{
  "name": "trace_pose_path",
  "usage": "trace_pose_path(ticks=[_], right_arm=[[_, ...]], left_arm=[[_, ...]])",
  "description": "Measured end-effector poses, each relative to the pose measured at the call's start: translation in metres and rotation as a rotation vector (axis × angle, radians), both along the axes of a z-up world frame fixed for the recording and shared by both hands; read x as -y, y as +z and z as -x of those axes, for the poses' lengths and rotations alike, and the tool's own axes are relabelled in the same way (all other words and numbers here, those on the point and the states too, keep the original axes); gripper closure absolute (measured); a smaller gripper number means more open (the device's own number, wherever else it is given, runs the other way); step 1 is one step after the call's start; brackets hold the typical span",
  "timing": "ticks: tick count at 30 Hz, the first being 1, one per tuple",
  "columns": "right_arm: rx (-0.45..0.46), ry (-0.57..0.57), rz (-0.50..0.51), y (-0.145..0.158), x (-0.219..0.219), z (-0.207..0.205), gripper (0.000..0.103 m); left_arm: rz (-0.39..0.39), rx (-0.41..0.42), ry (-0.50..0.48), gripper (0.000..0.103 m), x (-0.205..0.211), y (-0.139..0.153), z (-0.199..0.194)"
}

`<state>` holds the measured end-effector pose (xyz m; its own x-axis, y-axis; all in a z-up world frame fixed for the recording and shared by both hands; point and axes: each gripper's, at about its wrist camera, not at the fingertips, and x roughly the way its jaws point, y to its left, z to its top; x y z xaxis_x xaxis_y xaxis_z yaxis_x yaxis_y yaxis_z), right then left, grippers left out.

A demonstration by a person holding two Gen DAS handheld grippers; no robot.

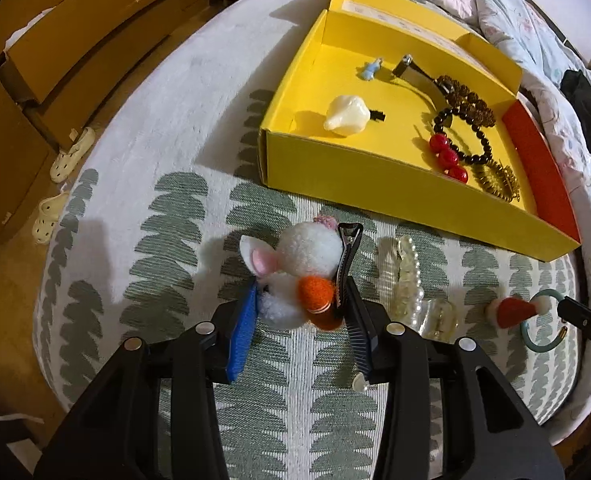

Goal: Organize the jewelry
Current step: 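Carry the bunny out with the left tool while the right tool carries the bangle out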

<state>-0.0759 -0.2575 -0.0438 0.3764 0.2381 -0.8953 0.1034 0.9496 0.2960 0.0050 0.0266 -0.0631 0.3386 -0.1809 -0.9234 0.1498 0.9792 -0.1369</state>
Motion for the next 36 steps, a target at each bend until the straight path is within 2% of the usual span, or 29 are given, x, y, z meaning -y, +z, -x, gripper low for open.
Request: trace_pose_path(ticks=[3,7,10,11,15,21,25,30,36], right_arm=[[-0.005,-0.018,0.005,-0.003,0.010,0.001,0.093],[-0.019,-0.049,0.067,-0.008,0.021,0.002,0.088],[-0.027,-0.064,0.093,-0.010,0.025,0.003,0.083],[-0.023,-0.069,0.096,-0.009,0.026,0.004,0.083],[-0.003,-0.074,0.128,0.000,0.027,0.005,0.083],[0.060,-0.085,0.159,0.018,0.025,0.006,0.083],[0.125,-0.071,0.130,0.033,0.017,0.003,0.083],[0.208,-0.018,0.088,0.054,-0.006,-0.011,0.083],[0.229,0.048,0.064,0.054,-0.029,-0.041,0.082]], left_arm=[[0.008,-0.014,0.004,0.061,0.000,-0.005,-0.002],[0.001,-0.027,0.004,0.059,0.001,-0.010,-0.003],[-0.007,-0.028,0.008,0.053,0.003,-0.010,-0.004],[-0.003,-0.027,0.007,0.048,0.003,-0.010,-0.004],[0.003,-0.016,0.001,0.041,0.006,-0.003,-0.002],[0.013,0.025,0.011,0.041,0.005,0.013,0.000],[0.034,0.071,0.023,0.040,0.000,0.034,0.004],[0.076,0.139,0.015,0.033,0.000,0.057,0.004],[0.107,0.178,-0.007,0.029,0.016,0.065,-0.024]])
